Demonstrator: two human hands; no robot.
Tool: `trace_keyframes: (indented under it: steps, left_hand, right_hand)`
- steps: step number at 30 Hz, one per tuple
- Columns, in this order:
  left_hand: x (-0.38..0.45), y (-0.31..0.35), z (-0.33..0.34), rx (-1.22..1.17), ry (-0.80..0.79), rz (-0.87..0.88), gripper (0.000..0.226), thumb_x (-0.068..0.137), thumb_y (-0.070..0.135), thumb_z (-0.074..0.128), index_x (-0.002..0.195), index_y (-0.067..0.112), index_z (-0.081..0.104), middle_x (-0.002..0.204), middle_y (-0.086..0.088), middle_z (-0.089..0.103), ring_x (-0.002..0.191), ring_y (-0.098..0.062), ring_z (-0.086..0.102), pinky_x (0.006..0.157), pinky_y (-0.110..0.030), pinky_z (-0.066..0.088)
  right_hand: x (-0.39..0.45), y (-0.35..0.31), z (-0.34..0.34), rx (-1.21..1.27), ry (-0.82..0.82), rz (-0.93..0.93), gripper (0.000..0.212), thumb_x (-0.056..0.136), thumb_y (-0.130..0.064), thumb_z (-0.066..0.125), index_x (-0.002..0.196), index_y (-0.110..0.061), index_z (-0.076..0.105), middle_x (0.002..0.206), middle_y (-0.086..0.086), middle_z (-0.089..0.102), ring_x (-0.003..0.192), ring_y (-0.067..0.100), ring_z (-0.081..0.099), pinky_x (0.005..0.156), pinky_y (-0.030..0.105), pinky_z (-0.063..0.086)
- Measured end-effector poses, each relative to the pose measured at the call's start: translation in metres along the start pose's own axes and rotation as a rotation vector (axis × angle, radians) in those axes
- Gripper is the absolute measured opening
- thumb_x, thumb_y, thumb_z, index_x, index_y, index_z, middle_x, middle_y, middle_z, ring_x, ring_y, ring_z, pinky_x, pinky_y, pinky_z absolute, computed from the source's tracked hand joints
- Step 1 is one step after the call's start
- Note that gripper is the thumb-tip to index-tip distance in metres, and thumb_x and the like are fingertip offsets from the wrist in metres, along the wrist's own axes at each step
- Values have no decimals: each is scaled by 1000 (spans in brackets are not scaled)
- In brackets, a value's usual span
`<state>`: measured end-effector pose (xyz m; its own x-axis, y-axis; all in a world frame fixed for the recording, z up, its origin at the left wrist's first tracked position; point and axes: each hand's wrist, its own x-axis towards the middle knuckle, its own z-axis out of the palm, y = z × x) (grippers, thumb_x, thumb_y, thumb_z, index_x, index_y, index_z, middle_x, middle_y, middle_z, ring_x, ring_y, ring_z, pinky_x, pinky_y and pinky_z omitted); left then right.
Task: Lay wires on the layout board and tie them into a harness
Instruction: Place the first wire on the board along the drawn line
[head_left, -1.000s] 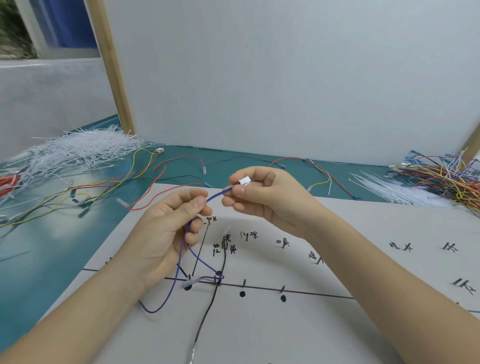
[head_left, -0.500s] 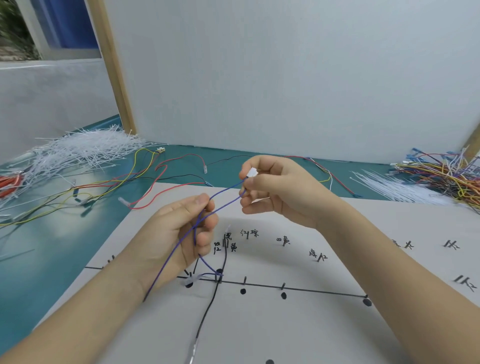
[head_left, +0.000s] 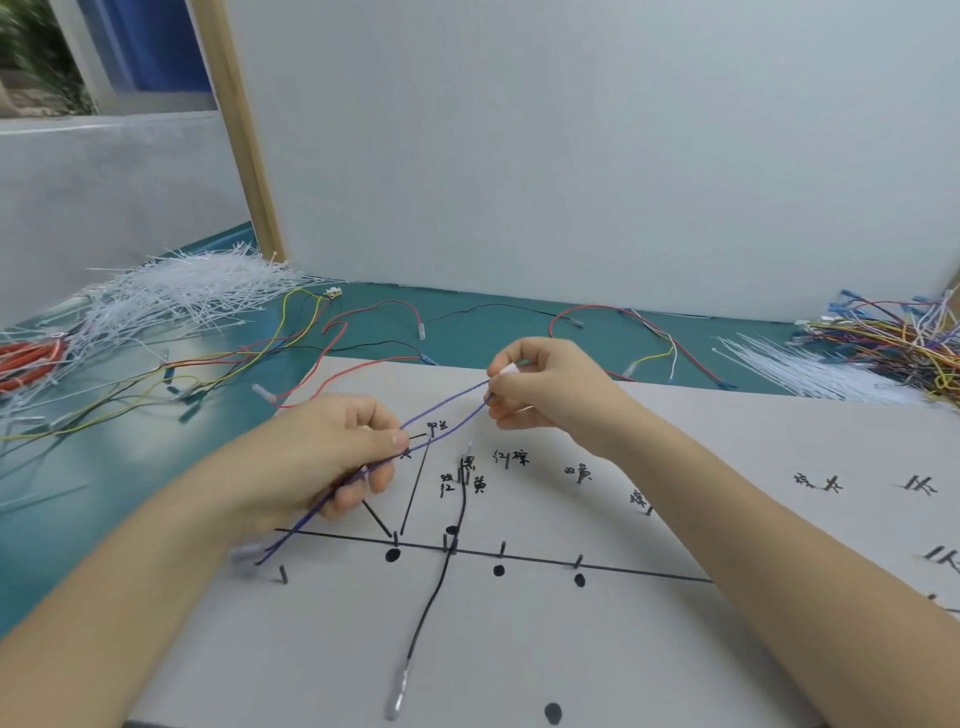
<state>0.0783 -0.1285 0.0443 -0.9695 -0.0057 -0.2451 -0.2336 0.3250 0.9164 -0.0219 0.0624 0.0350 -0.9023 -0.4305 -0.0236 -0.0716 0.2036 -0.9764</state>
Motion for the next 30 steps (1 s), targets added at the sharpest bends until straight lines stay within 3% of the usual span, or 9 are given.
trace_keyframes:
  steps: [4,10,14,20,24,30]
  left_hand:
    - [6,-9,3,381,61,19,23,95,20,49,77,10,58,38,5,48,25,-7,31,31,-13,23]
    - [-3,-7,11,470,-30,-16,23,95,21,47,76,11,55,38,4,53,29,-8,40,34,-14,32]
    - [-6,-6,13,578,-59,-7,26,95,26,46,73,17,53,38,7,53,28,-5,39,36,-15,33]
    - [-7,-4,15,582,-90,-19,26,96,27,45,73,16,52,39,7,53,29,-5,40,37,-15,34]
    - [-7,-5,16,562,-102,-35,26,96,27,44,73,15,52,39,6,53,30,-6,41,37,-14,33]
    - [-8,-7,18,552,-126,-56,26,96,26,43,74,14,51,41,5,55,31,-7,44,36,-14,33]
  right_hand:
    - [17,7,9,-117,9,58,13,86,-1,53,79,-11,58,69,6,62,56,14,60,58,24,57]
    - [25,13,35,-489,34,-60,18,80,-11,59,77,-26,51,75,-1,66,57,12,56,48,16,42]
    - [26,14,38,-572,39,-124,10,79,-14,61,83,-23,59,66,-10,62,42,-4,48,39,7,33]
    - [27,13,39,-561,51,-116,10,80,-15,62,86,-23,64,66,-6,65,47,1,51,39,6,33]
    - [25,14,37,-505,63,-84,9,81,-17,64,89,-22,65,65,-6,65,51,8,55,43,12,38]
    - [27,16,40,-514,67,-94,7,83,-24,65,89,-25,63,68,-10,65,59,11,59,67,27,50]
